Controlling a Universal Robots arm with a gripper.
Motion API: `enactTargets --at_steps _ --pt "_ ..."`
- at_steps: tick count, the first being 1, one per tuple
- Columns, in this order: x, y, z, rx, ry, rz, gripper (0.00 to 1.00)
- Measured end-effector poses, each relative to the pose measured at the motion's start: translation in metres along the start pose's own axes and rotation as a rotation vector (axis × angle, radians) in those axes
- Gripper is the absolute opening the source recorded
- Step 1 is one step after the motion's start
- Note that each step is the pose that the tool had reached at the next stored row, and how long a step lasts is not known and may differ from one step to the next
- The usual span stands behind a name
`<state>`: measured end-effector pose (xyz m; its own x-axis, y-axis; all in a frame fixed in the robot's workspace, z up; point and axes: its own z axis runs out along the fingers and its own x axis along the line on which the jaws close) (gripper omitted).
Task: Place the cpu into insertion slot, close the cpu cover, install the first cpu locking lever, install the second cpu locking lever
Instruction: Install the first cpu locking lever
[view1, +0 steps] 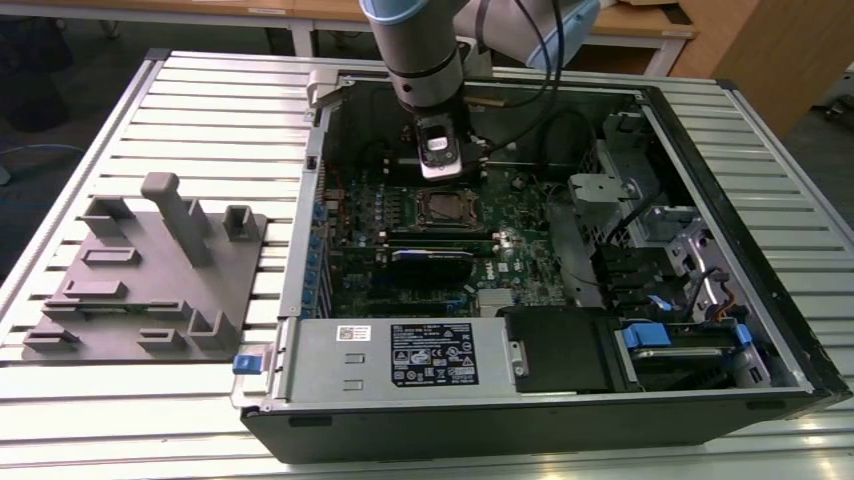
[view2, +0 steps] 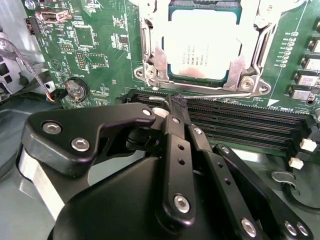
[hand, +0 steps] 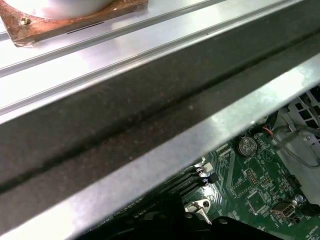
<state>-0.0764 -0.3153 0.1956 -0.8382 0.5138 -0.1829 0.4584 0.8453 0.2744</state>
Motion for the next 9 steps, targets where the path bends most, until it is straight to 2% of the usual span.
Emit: enactTargets --at_steps 9 --pt "0.0017 -0.0002 -0.0001 -0.0001 -0.0001 0.0 0.11"
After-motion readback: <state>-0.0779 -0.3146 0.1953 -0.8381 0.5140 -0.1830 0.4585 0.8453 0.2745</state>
